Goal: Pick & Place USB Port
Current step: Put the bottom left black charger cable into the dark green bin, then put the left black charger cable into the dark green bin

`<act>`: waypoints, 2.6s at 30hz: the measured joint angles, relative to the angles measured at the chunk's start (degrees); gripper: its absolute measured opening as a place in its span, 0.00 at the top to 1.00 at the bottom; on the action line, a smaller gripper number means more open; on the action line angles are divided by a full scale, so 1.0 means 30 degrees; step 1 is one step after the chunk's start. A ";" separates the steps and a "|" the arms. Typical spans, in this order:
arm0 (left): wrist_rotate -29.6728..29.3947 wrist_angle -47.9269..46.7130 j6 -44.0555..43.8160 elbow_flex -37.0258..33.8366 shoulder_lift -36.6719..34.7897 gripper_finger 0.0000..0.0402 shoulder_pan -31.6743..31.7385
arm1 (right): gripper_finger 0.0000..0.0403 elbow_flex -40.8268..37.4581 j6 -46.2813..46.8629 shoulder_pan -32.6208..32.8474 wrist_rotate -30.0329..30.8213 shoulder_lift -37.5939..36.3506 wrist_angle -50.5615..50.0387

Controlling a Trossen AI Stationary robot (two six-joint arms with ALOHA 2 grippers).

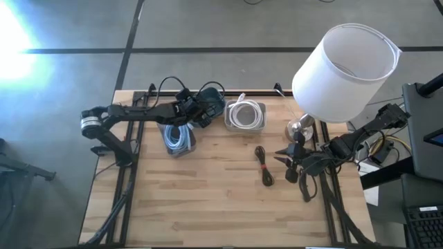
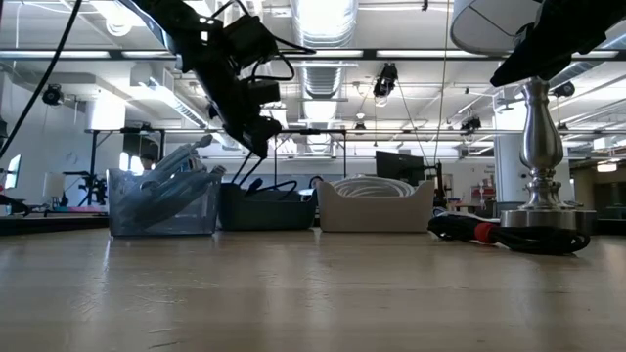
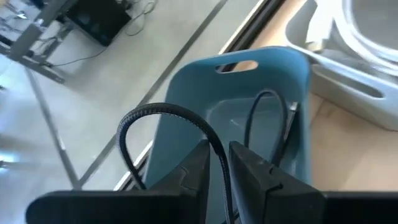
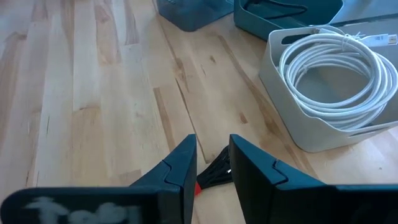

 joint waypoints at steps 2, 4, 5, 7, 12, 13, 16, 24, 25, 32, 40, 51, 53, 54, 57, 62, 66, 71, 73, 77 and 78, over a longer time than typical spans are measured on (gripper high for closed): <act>0.0552 0.0013 0.0037 0.0000 0.0000 0.84 0.0000 | 0.77 0.0000 0.0007 0.0000 0.0000 0.0000 0.0015; 0.1135 0.0111 0.0037 0.0000 0.0000 0.84 0.0000 | 0.76 0.0000 0.0015 0.0000 0.0000 0.0000 0.0017; 0.1274 0.0125 0.0046 0.0000 0.0000 0.84 0.0000 | 0.76 0.0000 0.0015 0.0000 0.0000 0.0000 0.0029; 0.1529 0.0117 0.0149 0.0000 0.0000 0.84 0.0000 | 0.77 0.0000 0.0015 0.0000 0.0000 0.0000 0.0036; 0.1541 0.0125 0.0605 0.0000 0.0000 0.84 0.0049 | 0.78 0.0000 0.0015 0.0000 0.0000 0.0000 0.0044; 0.1536 0.0125 0.0598 0.0000 0.0000 0.83 0.0046 | 0.78 0.0000 0.0015 0.0000 0.0000 0.0000 0.0044; 0.1534 0.0125 0.0591 0.0000 0.0000 0.79 0.0051 | 0.77 0.0000 0.0029 0.0000 0.0000 0.0000 0.0044; 0.1405 0.0638 0.0506 0.0000 0.0000 0.60 0.0058 | 0.76 0.0000 0.0066 0.0000 0.0000 0.0000 0.0058; 0.1399 0.0836 0.0484 0.0000 0.0000 0.58 0.0062 | 0.76 0.0000 0.0066 0.0000 0.0000 0.0000 0.0058; 0.1535 0.3931 0.0481 0.0000 0.0000 0.50 0.0058 | 0.77 0.0000 0.0066 0.0000 0.0000 0.0000 0.0058; 0.2212 0.4905 0.0448 0.0014 0.0000 0.50 0.0280 | 0.76 0.0000 0.0066 0.0000 0.0000 0.0000 0.0052; 0.3520 0.3308 -0.2060 -0.0036 0.0007 0.50 0.0353 | 0.75 -0.0107 0.0071 0.0000 0.0000 0.0000 0.0107; 0.4799 0.3743 -0.2325 -0.0036 0.0007 0.50 0.0335 | 0.75 -0.0109 0.0068 0.0000 0.0000 0.0000 0.0124; 0.5544 0.4030 -0.2467 -0.0036 0.0007 0.50 0.0328 | 0.75 -0.0109 0.0068 0.0000 0.0000 0.0000 0.0124; 0.8053 0.5114 -0.3258 -0.0036 0.0007 0.50 0.0290 | 0.75 -0.0109 0.0173 0.0000 0.0006 0.0000 0.0153; 1.0954 0.6965 -0.4952 -0.0036 0.0007 0.50 -0.0089 | 0.75 -0.0417 0.1330 -0.0143 0.0033 0.0000 0.0375; 1.1625 0.8008 -0.5281 -0.0036 0.0007 0.50 -0.0656 | 0.75 -0.0938 0.1479 -0.0522 -0.0065 0.0000 0.1570; 1.1632 0.8179 -0.5289 -0.0036 0.0007 0.50 -0.1425 | 0.75 -0.1249 0.2527 -0.0889 -0.0546 0.0000 0.2188; 1.1632 0.8183 -0.5289 -0.0036 0.0007 0.50 -0.1689 | 0.75 -0.1487 0.2499 -0.0889 -0.0546 0.0000 0.2229; 1.1632 0.8190 -0.5289 -0.0036 0.0007 0.50 -0.2020 | 0.75 -0.2360 0.3371 -0.0887 -0.0616 0.0000 0.3148; 1.1632 0.8183 -0.5289 -0.0036 0.0007 0.50 -0.2062 | 0.75 -0.2639 0.3561 -0.0882 -0.0632 0.0000 0.3591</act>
